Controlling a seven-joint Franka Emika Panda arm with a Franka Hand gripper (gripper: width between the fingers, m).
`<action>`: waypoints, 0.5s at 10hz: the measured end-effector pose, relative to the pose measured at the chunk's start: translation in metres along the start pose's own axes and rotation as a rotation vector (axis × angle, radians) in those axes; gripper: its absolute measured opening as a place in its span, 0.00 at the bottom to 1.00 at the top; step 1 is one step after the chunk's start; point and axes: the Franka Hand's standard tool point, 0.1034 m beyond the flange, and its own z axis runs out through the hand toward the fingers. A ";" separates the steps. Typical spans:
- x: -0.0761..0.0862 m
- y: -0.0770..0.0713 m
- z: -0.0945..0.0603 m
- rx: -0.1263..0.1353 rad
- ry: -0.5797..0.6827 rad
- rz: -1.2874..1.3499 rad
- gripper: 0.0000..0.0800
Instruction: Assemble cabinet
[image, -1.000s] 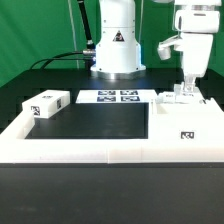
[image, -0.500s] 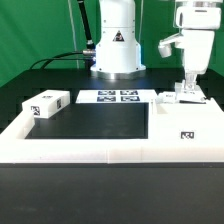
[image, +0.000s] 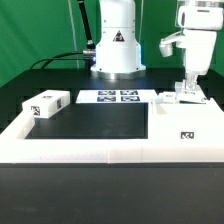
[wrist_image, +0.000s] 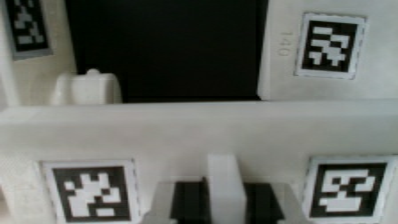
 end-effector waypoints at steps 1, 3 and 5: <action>0.001 0.000 0.000 0.000 0.000 -0.001 0.09; 0.004 -0.001 -0.001 -0.001 0.002 -0.008 0.09; 0.008 -0.001 0.000 -0.002 0.004 -0.014 0.09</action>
Offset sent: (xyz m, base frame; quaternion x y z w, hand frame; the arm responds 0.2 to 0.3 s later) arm 0.0066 0.0172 0.0009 -0.0011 0.0052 -0.0153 0.9999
